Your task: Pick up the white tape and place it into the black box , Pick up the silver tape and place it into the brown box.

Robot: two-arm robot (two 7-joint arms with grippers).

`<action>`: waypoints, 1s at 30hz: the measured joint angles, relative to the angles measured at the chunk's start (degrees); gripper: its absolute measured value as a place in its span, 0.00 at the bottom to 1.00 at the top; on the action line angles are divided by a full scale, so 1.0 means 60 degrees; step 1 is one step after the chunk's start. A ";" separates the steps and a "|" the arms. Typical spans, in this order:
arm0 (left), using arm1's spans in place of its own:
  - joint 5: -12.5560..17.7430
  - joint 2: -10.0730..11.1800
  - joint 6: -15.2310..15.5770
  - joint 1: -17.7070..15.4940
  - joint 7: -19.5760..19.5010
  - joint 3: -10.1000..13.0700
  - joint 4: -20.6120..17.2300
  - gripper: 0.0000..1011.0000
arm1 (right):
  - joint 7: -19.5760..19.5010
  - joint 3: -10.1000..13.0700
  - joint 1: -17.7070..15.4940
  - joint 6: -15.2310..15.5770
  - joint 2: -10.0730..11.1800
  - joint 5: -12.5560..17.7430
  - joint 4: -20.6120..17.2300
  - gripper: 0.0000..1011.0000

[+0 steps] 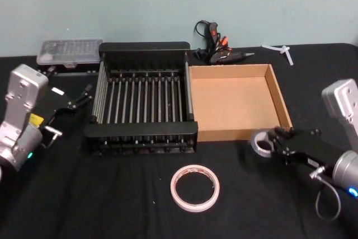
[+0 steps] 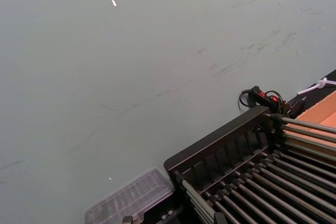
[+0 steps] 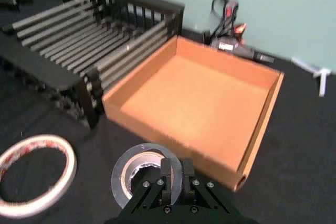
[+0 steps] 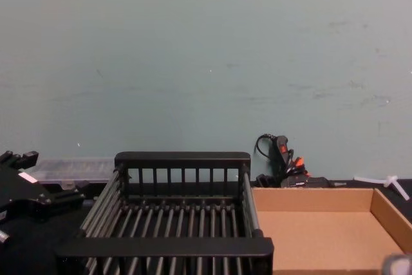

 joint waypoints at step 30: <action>0.0000 0.0000 0.0000 0.0000 0.0000 0.0000 0.0000 0.99 | -0.0480 -0.0790 0.3564 -0.0618 -0.1904 -0.1315 0.2622 0.13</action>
